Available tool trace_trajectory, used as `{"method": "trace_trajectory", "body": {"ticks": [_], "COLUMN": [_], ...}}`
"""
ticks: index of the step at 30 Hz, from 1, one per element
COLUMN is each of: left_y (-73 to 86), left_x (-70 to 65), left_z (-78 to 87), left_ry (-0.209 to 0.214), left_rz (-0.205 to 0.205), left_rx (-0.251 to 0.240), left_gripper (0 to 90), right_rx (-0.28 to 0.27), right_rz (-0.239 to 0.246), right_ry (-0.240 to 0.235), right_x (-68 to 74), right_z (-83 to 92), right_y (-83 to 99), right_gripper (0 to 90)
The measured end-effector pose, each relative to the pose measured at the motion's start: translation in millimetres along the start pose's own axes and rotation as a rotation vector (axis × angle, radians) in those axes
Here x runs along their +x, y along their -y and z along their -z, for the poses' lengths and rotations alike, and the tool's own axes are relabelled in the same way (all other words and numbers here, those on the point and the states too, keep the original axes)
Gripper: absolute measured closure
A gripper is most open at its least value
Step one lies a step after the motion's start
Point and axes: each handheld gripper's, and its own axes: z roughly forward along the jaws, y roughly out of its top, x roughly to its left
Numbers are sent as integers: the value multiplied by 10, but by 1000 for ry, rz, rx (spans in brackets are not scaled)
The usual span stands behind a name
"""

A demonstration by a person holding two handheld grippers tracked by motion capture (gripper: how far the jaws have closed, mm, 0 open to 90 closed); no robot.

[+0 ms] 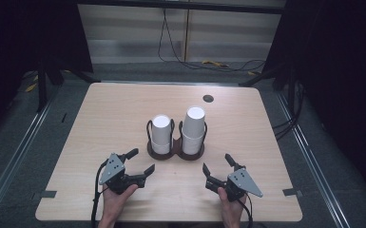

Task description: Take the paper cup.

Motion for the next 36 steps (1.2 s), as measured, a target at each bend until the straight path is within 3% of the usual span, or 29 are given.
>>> {"method": "trace_trajectory", "body": {"ticks": [6,17,26,36], "left_y": [-55,-182,-311,-489], "left_x": [25,95,146,221], "left_z": [-3,5,-30,-54], "left_ry": [17,42,66,66], "left_rz": [-10,15,-27,-26], "left_rx": [10,15,36,37], "left_gripper": [160,166,165,170], "right_rx": [3,5,5,6], "right_rz": [2,3,3,4], "right_ry": [-1,-4,-6,-8], "right_x": [0,-3,-4,-4], "right_z": [-3,-5,-4,-6], "right_y": [-1,-2,-2,-3], "right_gripper": [132,133,134,136]}}
